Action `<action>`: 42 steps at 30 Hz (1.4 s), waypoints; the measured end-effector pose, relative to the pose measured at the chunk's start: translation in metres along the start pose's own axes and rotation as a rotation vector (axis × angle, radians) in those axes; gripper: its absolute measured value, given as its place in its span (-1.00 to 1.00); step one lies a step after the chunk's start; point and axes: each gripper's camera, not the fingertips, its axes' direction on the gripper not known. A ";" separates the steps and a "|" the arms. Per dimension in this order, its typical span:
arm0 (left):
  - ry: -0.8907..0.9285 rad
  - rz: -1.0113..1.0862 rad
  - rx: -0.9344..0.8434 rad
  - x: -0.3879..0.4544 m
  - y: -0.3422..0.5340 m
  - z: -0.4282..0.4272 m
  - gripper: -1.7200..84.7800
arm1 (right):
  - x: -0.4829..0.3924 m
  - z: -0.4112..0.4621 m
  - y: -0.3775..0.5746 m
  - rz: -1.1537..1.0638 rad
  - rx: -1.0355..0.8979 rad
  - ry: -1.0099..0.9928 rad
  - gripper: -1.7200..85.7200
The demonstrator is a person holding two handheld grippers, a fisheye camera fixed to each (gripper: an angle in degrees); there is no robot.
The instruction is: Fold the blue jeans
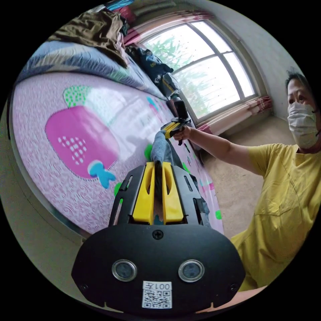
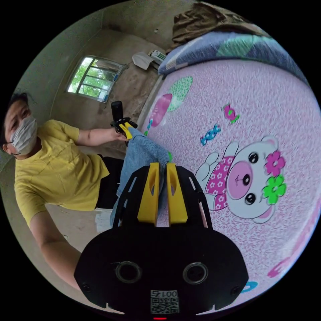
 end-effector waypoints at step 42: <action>-0.452 1.607 -0.809 0.489 0.324 0.315 -0.96 | -0.256 0.170 0.298 -0.061 -0.220 0.323 -0.87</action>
